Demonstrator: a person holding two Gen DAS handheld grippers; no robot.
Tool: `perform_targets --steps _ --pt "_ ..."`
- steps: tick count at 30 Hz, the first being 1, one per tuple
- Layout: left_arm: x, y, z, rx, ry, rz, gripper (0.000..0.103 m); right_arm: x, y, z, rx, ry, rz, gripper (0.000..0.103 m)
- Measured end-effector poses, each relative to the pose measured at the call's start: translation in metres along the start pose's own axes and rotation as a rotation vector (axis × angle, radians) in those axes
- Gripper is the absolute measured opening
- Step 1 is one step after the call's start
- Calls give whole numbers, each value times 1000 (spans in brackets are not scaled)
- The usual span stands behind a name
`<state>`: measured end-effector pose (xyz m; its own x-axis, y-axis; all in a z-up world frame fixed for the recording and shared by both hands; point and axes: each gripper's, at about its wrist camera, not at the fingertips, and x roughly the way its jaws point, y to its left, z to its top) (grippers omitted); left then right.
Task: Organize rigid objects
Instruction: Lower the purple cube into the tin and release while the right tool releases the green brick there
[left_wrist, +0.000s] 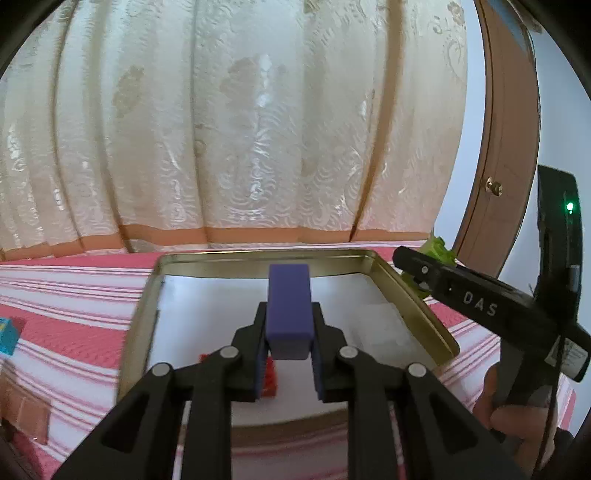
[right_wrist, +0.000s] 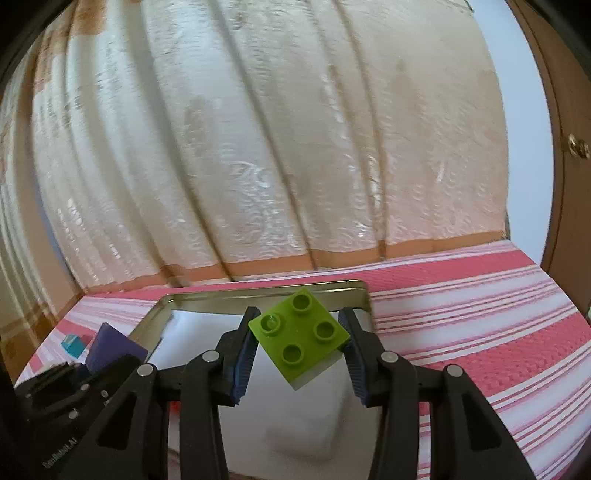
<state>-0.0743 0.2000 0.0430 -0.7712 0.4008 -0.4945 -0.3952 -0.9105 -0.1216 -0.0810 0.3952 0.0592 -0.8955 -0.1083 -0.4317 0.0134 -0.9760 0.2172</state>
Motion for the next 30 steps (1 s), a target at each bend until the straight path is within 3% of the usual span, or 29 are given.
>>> perform_targets --steps 10,20,21,23,24,25,27,29,30 --pt "39 -24 -7 51 46 34 18 23 1 -4 -49 67 -41 47" --pt "43 -20 -14 58 49 78 18 35 6 -14 -73 108 -64 47" --pt "43 -20 -14 58 49 82 18 36 6 -15 -69 111 -57 51" --pt "42 -18 -14 53 43 98 19 38 5 -16 -48 123 -38 72" --pt "41 -17 -14 49 40 105 26 36 5 -16 -40 119 -36 84" --pt "41 -17 -14 46 38 107 34 33 4 -16 -30 99 -33 87" --pt "39 -16 -14 39 28 121 78 25 5 -14 -29 57 -32 88" --pt "34 -14 -15 28 0 141 101 20 6 -13 -30 29 -54 91" --pt "32 -14 -15 25 -13 143 103 18 5 -13 -25 18 -69 92"
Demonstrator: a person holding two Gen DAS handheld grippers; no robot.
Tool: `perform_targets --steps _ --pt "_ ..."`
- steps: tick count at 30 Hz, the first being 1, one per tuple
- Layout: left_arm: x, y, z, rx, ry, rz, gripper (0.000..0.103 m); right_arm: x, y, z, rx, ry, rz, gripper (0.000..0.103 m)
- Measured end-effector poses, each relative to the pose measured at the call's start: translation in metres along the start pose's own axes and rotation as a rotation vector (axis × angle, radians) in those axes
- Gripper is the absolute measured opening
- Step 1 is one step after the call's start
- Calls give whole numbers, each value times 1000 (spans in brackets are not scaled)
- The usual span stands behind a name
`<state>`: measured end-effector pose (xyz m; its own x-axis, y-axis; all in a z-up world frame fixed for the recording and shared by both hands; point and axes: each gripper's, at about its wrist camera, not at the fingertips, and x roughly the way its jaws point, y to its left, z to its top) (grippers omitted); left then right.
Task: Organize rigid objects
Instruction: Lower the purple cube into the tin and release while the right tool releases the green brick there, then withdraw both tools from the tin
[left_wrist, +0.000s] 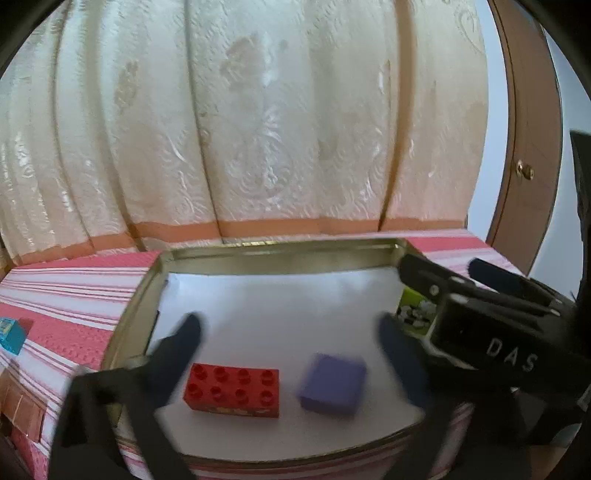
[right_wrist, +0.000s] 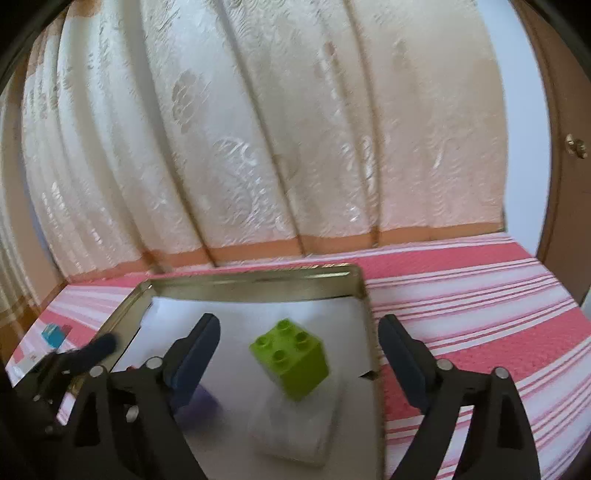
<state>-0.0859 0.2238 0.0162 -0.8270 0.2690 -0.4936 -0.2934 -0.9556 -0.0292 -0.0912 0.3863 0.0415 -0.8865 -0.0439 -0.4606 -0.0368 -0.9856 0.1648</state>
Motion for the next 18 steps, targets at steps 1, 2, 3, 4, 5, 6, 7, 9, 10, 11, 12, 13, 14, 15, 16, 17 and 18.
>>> perform_targets --steps 1,2,3,4,5,6,7,9,10,11,12,13,14,15,16,17,18 --pt "-2 0 0 0 -11 0 103 -2 -1 0 8 -8 -13 92" --pt "-4 0 0 5 -17 -5 103 -3 -3 0 16 -12 -20 92" --pt "-3 -1 -1 9 -16 -6 103 -3 -4 1 25 -11 -21 92" --pt "-3 -2 -1 15 -13 -1 103 -4 -5 1 31 -10 -21 92" --pt "-3 -2 -1 17 -11 3 103 -3 -6 1 36 -9 -22 92" --pt "-4 -2 -1 17 -11 5 103 -4 -6 1 39 -9 -25 92" --pt "-4 0 -1 12 -10 4 103 -4 -7 1 41 -11 -26 92" --pt "-3 1 -1 4 -6 4 103 -5 -7 1 44 -12 -29 92" --pt "-2 3 -1 -2 0 6 103 -5 -8 1 45 -11 -30 92" --pt "-1 3 -1 -6 6 9 103 -5 -8 0 49 -9 -29 92" --pt "-1 4 -1 -9 11 11 103 -4 -8 0 52 -6 -26 92" --pt "0 4 -1 -11 17 13 103 -3 -8 -1 56 -2 -21 92" --pt "2 4 -1 -12 21 13 103 -3 -9 -1 58 1 -19 92" --pt "2 4 -1 -14 24 13 103 -3 -9 -2 58 -3 -25 92" --pt "2 5 -1 -17 25 13 103 -5 -9 -2 57 -11 -37 92" --pt "2 6 -1 -22 26 12 103 -6 -9 -2 55 -24 -51 92" --pt "2 8 -1 -28 25 10 103 -8 -9 -1 53 -42 -67 92"
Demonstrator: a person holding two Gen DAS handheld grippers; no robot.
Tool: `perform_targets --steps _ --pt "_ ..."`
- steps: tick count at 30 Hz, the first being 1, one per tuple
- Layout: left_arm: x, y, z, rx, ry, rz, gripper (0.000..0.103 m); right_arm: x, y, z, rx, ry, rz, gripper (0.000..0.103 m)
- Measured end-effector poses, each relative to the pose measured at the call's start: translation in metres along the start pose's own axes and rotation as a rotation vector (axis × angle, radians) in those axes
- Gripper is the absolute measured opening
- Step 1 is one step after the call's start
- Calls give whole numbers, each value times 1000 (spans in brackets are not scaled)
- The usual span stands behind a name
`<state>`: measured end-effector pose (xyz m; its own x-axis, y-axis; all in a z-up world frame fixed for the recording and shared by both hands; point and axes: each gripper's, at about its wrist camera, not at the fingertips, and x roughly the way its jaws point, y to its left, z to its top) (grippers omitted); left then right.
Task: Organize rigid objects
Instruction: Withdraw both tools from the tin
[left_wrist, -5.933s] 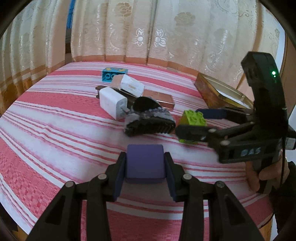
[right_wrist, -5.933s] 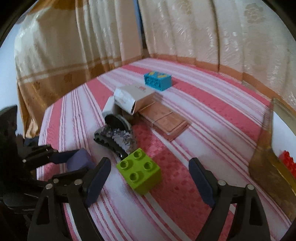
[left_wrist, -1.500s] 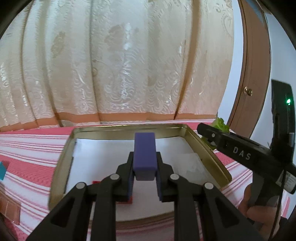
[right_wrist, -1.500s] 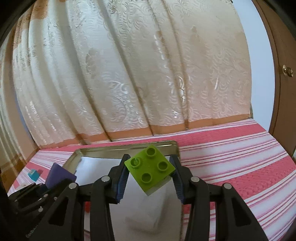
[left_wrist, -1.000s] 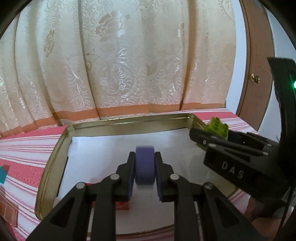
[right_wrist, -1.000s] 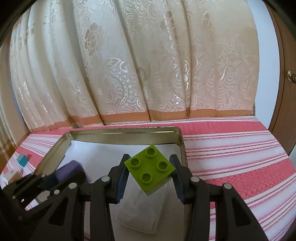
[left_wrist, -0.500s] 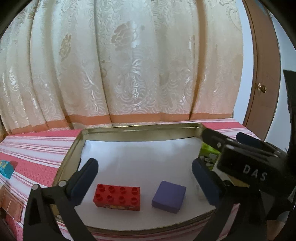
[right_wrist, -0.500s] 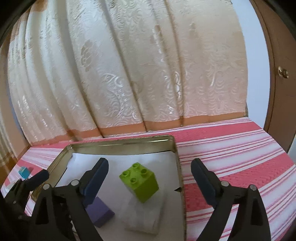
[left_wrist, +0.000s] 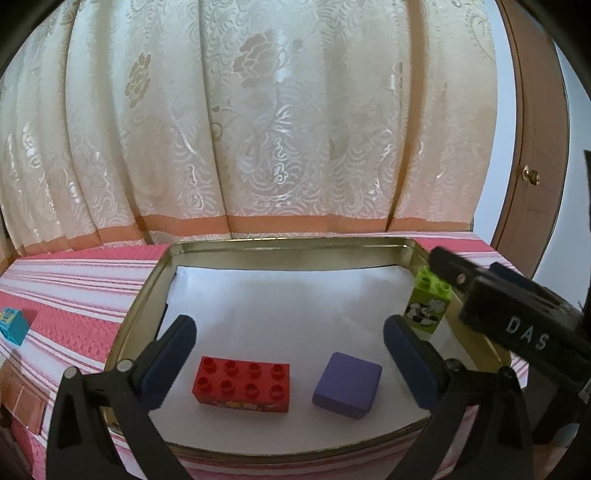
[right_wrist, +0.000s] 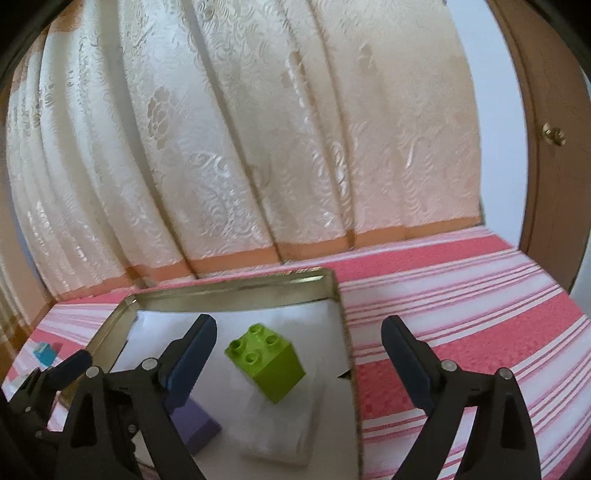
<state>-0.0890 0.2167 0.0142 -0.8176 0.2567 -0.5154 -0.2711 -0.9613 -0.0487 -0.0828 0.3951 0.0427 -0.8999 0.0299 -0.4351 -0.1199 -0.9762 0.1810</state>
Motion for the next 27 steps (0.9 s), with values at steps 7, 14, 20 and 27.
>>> perform_targets --steps 7,14,20,27 --pt "-8 8 0 14 -44 77 103 -26 -11 1 45 -189 -115 93" --pt "-12 25 -3 -9 -29 109 103 -26 -15 0 80 -184 -54 93" --pt "-19 32 -8 -12 -38 129 103 -27 -9 -5 74 -162 -66 93" --pt "-33 42 -14 -6 -61 159 103 -35 4 -13 67 -168 -81 93"
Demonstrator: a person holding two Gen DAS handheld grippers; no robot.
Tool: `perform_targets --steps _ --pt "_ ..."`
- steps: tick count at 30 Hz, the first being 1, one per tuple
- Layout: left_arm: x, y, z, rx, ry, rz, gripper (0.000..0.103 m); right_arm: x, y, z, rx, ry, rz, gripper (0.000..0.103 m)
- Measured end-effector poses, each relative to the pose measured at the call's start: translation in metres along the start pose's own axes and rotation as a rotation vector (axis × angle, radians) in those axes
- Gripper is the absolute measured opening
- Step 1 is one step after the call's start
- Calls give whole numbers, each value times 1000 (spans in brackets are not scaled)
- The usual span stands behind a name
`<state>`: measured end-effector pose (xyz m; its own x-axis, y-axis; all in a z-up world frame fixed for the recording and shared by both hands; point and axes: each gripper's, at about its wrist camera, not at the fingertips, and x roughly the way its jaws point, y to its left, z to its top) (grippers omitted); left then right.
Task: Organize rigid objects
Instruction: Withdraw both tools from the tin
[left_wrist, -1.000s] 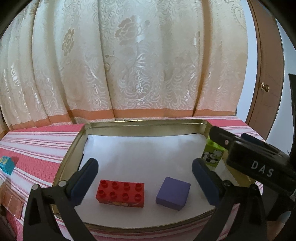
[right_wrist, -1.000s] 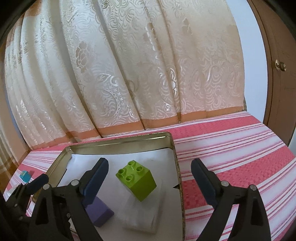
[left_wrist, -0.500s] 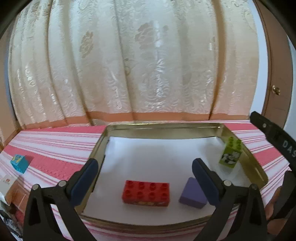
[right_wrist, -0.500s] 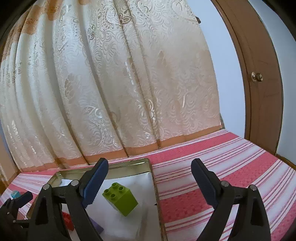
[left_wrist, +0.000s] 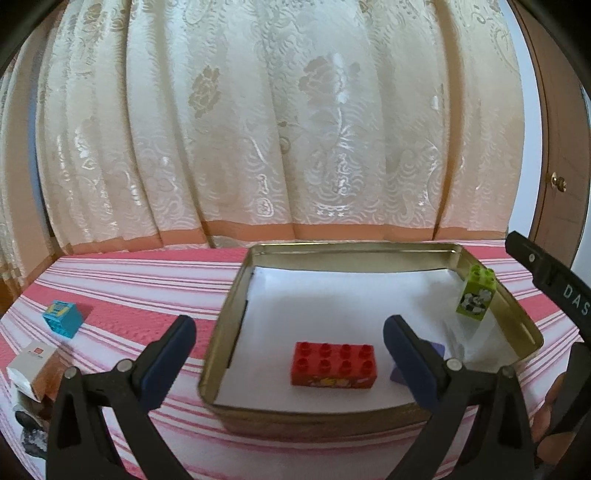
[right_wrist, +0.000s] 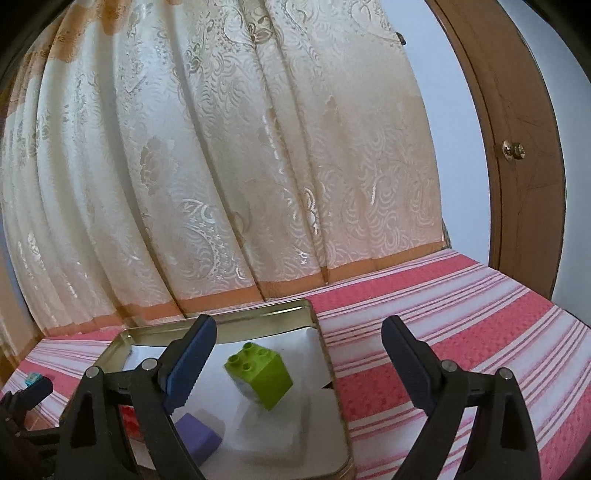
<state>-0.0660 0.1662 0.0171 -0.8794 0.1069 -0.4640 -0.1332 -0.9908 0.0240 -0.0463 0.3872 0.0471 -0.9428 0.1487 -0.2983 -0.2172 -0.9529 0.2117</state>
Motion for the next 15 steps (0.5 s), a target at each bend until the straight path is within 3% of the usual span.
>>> perform_targets --steps 5,15 --pt "-6 9 -3 -3 -3 3 103 -5 10 -8 16 44 25 93" --pt "-20 27 -11 -2 -7 -3 103 -26 24 -18 28 30 26 93"
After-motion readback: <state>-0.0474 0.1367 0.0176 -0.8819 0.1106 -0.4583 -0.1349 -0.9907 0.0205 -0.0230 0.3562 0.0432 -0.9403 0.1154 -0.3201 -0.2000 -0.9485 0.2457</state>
